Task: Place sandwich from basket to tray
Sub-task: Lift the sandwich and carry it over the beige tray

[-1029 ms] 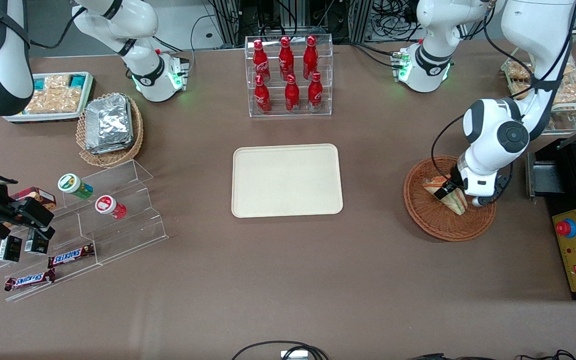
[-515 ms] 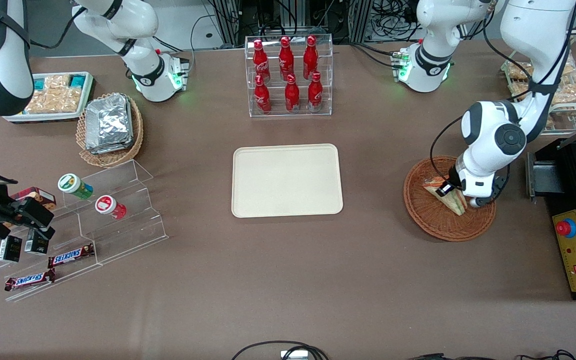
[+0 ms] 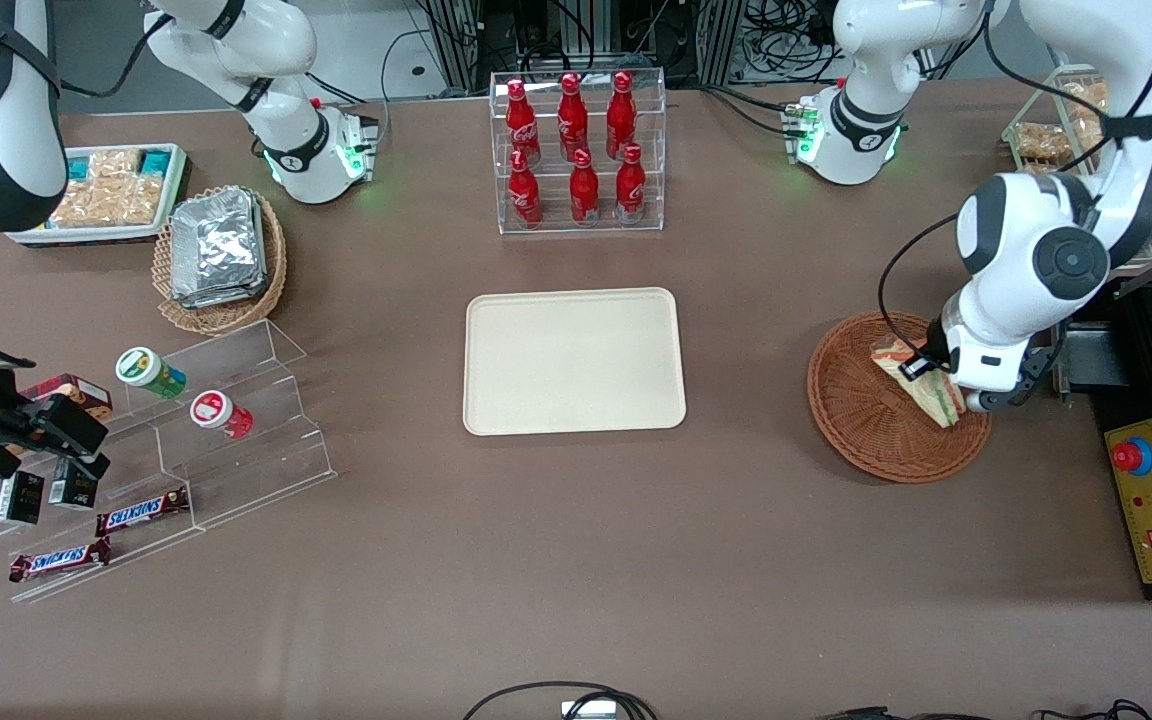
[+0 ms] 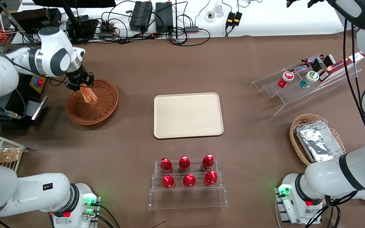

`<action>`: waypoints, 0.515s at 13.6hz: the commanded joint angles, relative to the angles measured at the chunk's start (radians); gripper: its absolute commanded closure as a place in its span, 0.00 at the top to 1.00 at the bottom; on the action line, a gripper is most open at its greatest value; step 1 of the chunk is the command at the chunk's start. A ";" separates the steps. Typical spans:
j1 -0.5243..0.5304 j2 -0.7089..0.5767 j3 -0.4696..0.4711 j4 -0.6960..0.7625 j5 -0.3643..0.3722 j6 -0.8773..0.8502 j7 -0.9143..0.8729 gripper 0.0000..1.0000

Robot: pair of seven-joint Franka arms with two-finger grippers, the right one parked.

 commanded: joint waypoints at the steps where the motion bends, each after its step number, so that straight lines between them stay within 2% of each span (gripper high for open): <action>1: -0.033 -0.014 -0.076 0.104 0.008 -0.141 0.026 0.00; 6: -0.039 -0.009 -0.260 0.161 0.016 -0.152 0.026 0.00; 7: -0.039 -0.004 -0.298 0.167 0.042 -0.149 0.026 0.00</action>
